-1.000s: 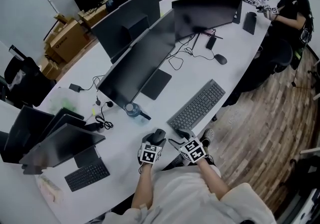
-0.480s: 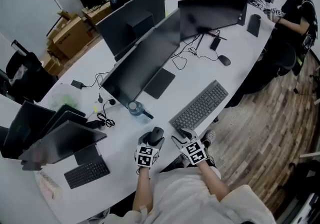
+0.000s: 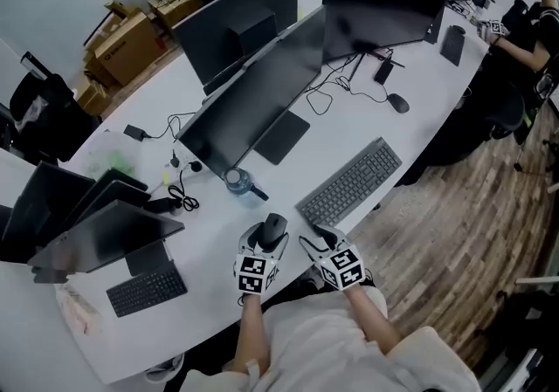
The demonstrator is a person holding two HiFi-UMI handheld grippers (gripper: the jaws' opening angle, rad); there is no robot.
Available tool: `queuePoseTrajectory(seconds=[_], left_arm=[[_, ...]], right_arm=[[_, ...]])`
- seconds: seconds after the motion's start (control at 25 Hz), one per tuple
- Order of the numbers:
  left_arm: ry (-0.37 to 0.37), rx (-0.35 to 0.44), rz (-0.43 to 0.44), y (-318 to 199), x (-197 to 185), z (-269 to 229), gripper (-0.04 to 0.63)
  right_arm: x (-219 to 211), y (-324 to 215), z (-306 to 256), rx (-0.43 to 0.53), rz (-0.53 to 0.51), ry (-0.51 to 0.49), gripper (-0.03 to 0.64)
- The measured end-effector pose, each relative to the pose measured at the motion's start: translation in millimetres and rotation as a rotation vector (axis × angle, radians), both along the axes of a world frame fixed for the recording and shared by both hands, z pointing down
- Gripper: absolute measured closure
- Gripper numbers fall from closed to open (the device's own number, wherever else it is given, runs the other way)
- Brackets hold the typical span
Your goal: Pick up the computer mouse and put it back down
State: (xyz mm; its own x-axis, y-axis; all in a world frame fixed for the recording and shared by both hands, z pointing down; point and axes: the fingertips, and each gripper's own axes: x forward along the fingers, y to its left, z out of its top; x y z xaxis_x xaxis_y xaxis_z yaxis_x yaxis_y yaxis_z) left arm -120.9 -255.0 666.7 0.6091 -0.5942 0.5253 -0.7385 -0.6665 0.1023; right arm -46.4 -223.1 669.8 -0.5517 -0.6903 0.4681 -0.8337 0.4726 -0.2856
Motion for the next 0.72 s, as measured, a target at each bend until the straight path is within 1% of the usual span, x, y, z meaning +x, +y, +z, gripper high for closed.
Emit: queuePoseTrajectory(seconds=[0.16, 0.24, 0.4, 0.6, 0.72], left_arm=[[0.029, 0.008, -0.06, 1, 0, -9, 0.301], [0.045, 0.009, -0.097, 4, -1, -15, 0.301], [0.118, 0.011, -0.162, 17, -1, -31, 0.301], [0.081, 0.031, -0.197, 33, 0, -36, 0.301], [0.077, 0.038, -0.215, 46, 2, -37, 0.3]], right_arm=[[3, 0, -6, 0.008, -0.06, 0.015, 0.417], [7, 0, -13, 0.005, -0.077, -0.001, 0.42], [11, 5, -25, -0.008, -0.088, -0.053, 0.442], [11, 17, -39, 0.045, -0.123, -0.074, 0.497], [13, 26, -46, 0.074, -0.132, -0.096, 0.531]])
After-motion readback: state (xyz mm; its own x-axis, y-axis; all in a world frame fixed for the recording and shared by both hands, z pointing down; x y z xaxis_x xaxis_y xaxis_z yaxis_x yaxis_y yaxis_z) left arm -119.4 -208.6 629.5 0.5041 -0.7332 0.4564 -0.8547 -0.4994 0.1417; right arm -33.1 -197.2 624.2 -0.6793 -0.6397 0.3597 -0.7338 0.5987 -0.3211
